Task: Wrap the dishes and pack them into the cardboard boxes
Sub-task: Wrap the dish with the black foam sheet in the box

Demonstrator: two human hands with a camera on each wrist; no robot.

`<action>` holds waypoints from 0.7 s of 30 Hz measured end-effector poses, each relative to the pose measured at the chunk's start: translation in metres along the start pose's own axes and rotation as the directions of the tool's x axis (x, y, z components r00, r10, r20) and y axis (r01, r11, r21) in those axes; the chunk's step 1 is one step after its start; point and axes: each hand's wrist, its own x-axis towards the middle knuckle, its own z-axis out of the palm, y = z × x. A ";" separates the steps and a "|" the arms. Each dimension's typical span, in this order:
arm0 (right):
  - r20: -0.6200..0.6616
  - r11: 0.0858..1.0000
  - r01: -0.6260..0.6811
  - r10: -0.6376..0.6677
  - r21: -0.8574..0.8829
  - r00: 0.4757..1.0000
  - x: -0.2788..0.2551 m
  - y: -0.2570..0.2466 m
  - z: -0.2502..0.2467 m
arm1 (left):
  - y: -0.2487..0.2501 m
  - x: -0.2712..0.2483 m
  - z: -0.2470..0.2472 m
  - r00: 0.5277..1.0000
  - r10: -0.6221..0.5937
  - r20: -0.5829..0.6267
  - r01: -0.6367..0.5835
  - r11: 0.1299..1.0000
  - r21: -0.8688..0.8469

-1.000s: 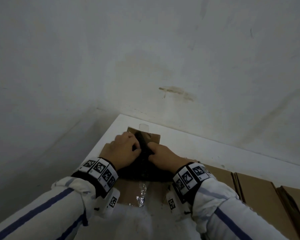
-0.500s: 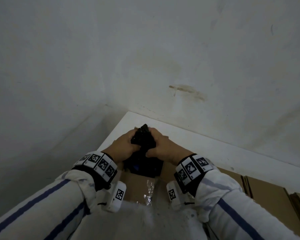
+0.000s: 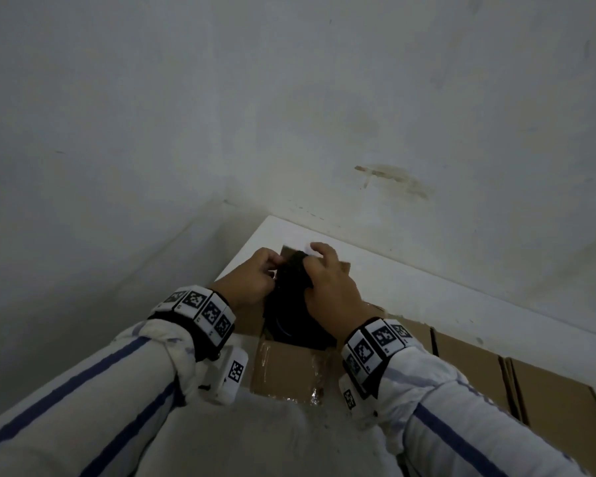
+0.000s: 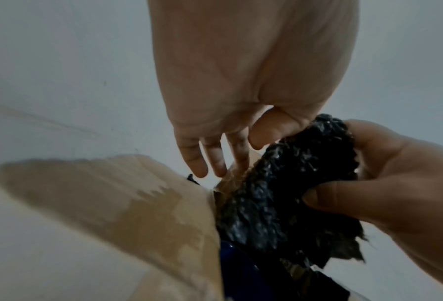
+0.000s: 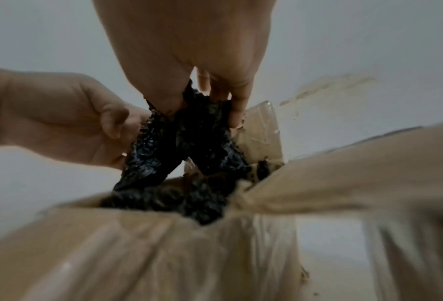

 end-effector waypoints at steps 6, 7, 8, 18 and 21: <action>0.117 0.990 0.109 -0.119 0.093 0.986 -0.004 0.005 0.016 | -0.003 0.022 0.000 0.997 -0.009 0.080 0.003 0.997 0.076; 0.131 0.989 0.072 -0.089 0.129 0.987 -0.003 0.004 0.018 | -0.004 0.024 -0.001 0.995 -0.020 0.094 0.013 0.996 0.083; 0.149 0.984 0.010 -0.037 0.179 0.988 -0.003 0.002 0.020 | -0.005 0.025 -0.003 0.994 -0.028 0.108 0.018 0.995 0.096; 0.426 0.949 -0.234 0.126 0.211 0.896 0.000 -0.015 0.046 | -0.023 0.033 -0.007 0.982 0.102 0.161 -0.186 0.689 0.700; 0.459 0.932 -0.278 0.147 0.231 0.876 0.001 -0.011 0.049 | -0.020 0.031 -0.002 0.983 0.137 0.126 -0.179 0.514 0.839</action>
